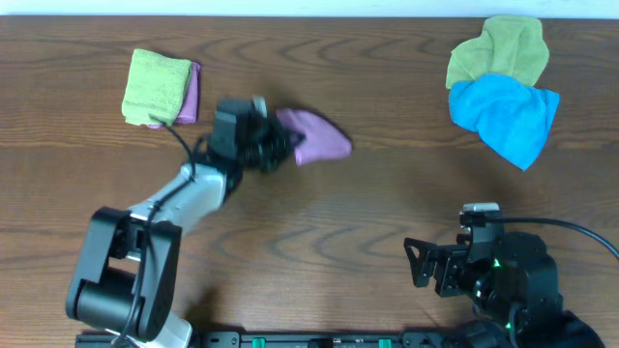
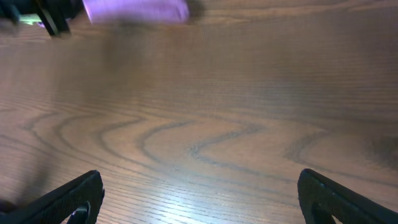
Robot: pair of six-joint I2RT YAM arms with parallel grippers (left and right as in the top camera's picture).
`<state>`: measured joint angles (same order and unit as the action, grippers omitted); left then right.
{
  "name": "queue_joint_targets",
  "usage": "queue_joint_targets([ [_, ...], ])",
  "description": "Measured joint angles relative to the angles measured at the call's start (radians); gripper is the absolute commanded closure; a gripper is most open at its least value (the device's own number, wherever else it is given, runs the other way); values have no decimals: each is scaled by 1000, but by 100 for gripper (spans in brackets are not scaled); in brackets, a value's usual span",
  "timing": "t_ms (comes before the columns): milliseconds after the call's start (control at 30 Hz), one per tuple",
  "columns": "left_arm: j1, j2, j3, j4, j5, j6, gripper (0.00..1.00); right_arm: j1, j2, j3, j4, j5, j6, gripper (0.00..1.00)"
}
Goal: Fold the cloth
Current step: 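Carry the pink square with the left gripper to the back-left cloth stack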
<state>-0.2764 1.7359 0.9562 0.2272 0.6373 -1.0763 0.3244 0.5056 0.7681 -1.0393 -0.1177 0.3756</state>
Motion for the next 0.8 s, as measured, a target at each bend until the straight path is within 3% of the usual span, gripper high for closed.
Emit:
queue_joint_targets([
  [233,180,0,409,-323,-167,57,94,0,0,-1,-1,0,0,1],
  [500,379,0,497,-333,-241,137,94,0,0,-1,0,0,0,1],
  [800,420,95,497,-274,-278,220,94,0,0,-1,0,0,0,1],
])
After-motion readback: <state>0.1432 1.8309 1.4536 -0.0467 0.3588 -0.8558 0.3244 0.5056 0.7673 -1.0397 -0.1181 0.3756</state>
